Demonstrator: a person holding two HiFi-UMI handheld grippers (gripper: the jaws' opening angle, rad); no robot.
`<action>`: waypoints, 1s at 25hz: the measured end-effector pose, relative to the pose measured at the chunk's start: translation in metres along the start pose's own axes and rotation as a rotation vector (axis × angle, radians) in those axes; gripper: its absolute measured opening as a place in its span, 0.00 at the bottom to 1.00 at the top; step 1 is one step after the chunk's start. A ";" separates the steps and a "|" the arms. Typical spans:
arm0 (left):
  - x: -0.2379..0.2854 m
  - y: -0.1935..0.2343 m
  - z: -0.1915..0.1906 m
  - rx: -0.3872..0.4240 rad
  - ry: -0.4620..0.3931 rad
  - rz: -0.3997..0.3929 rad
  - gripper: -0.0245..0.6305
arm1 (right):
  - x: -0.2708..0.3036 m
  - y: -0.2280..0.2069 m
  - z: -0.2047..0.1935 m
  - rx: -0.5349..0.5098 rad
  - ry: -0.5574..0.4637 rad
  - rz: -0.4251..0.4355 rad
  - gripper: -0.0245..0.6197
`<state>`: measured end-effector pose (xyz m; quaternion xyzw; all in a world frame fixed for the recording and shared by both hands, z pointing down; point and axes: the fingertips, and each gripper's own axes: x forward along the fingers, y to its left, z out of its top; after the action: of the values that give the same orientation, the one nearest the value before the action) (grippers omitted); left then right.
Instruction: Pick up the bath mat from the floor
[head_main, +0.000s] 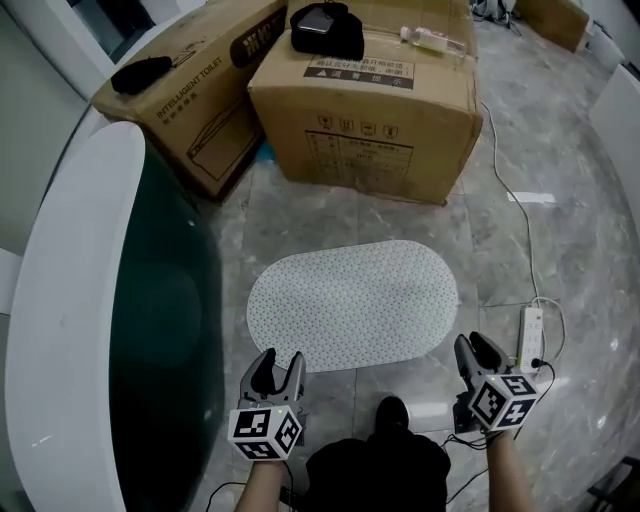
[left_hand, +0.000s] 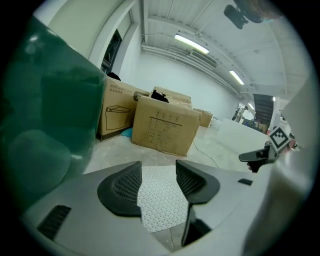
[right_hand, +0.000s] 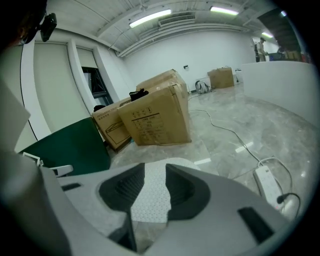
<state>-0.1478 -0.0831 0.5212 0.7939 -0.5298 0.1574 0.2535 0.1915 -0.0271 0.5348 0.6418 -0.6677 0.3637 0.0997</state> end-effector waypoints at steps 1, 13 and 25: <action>0.010 0.004 -0.011 0.007 -0.003 -0.005 0.37 | 0.010 -0.005 -0.008 -0.005 -0.008 0.002 0.24; 0.092 0.042 -0.116 0.028 -0.031 -0.035 0.37 | 0.095 -0.058 -0.097 -0.030 -0.049 -0.018 0.24; 0.136 0.054 -0.158 0.052 -0.003 -0.055 0.37 | 0.137 -0.078 -0.134 -0.064 -0.036 -0.060 0.24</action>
<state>-0.1420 -0.1136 0.7348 0.8148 -0.5037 0.1629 0.2365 0.1980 -0.0458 0.7412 0.6646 -0.6610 0.3276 0.1189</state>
